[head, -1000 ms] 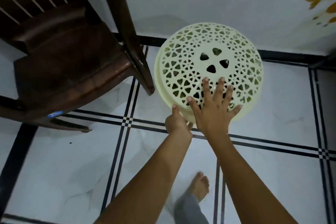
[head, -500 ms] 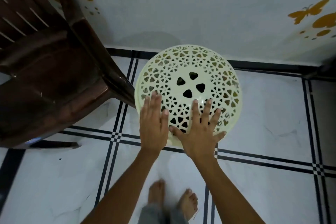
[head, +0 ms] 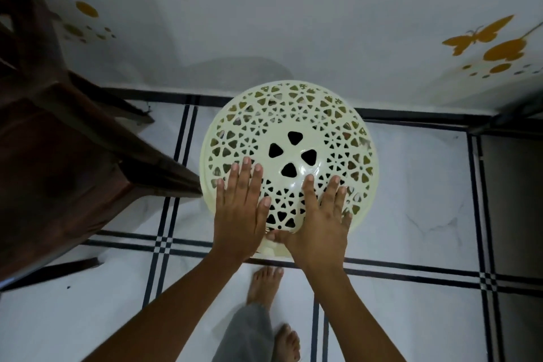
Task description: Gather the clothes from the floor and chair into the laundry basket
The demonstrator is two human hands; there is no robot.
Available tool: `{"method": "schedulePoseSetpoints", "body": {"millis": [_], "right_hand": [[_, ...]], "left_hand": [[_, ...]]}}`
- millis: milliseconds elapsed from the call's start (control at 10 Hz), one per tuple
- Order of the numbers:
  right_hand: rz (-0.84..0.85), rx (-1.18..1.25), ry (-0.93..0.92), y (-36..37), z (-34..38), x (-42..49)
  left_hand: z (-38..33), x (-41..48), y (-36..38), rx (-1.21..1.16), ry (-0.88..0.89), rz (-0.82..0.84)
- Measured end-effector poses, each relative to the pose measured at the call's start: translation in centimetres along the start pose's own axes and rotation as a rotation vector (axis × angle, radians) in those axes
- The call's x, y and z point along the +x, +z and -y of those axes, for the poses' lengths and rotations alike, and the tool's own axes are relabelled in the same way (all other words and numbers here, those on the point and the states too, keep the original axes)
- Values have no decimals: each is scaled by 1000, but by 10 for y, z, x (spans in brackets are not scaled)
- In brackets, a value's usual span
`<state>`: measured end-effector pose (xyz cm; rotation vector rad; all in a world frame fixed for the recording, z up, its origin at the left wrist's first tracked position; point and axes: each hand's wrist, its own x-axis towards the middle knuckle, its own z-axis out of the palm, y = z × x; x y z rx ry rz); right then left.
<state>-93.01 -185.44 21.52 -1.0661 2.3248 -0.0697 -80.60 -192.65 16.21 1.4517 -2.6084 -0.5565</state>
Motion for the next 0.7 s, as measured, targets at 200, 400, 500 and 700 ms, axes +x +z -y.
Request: {"method": "schedulePoseSetpoints", "body": {"millis": [200,400,500,700], "right_hand": [[-24,46,-12,-40,-33,51],[-45,30,-67,-73,-86,79],[-57,46,-139,-76,-118,76],[-156,26,-176,-92,-136,74]], "left_hand": [[-38,60,6,14,67,35],[-83,93,12,134,113,87],[-99,98,16,154,127,86],[-123,95,17,83,23,14]]}}
